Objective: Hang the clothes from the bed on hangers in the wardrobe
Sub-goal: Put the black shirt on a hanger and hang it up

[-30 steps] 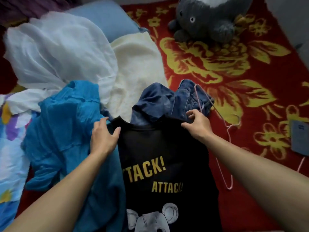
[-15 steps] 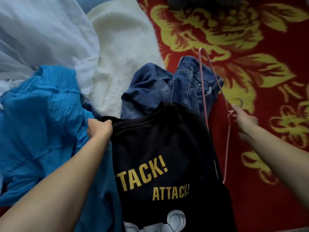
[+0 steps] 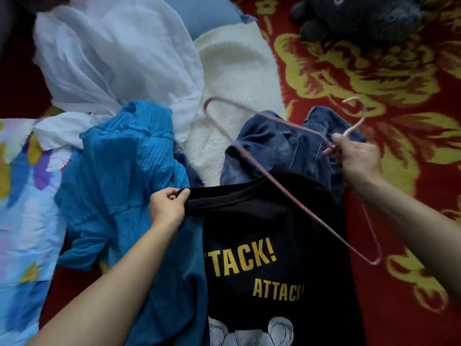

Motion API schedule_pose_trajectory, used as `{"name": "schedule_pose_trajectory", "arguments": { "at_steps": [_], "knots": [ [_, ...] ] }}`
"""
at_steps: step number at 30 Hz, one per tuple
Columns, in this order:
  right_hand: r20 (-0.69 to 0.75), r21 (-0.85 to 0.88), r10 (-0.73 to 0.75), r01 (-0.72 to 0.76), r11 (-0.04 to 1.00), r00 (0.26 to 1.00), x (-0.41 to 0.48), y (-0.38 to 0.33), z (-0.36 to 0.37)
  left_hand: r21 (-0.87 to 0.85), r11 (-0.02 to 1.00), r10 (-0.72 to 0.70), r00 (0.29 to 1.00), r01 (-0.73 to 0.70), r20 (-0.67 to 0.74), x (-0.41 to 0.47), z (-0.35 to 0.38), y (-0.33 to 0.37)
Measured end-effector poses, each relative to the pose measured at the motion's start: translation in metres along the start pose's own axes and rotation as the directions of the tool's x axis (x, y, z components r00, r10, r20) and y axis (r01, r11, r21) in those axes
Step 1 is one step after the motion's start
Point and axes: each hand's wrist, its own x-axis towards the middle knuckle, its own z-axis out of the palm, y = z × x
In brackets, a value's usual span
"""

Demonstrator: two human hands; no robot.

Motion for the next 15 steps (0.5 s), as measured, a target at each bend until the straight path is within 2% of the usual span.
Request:
{"name": "schedule_pose_trajectory", "arguments": {
  "at_steps": [2,4,7,10,15],
  "knots": [
    [0.131,-0.238,-0.278,0.302,0.923,0.952,-0.017,-0.030,0.011,0.105,0.989,0.106,0.993,-0.100,-0.052,-0.005,-0.006,0.013],
    [0.203,-0.421,-0.413,0.460,0.781,0.888,-0.026,-0.053,0.019,0.165,0.970,0.191,0.979,-0.178,-0.065,-0.009,-0.011,0.023],
    [0.212,-0.540,-0.524,0.546,0.641,0.825,-0.028,-0.081,0.022,0.180,0.946,0.281,0.959,-0.270,-0.038,-0.009,-0.020,0.022],
    [0.221,-0.630,-0.586,0.573,0.524,0.779,-0.021,-0.090,0.018,0.164,0.945,0.294,0.955,-0.284,-0.041,-0.011,-0.029,0.015],
    [0.287,-0.655,-0.600,0.610,0.446,0.747,-0.025,-0.084,0.034,0.165,0.943,0.304,0.950,-0.289,-0.073,-0.011,-0.034,0.015]
  ]
}}
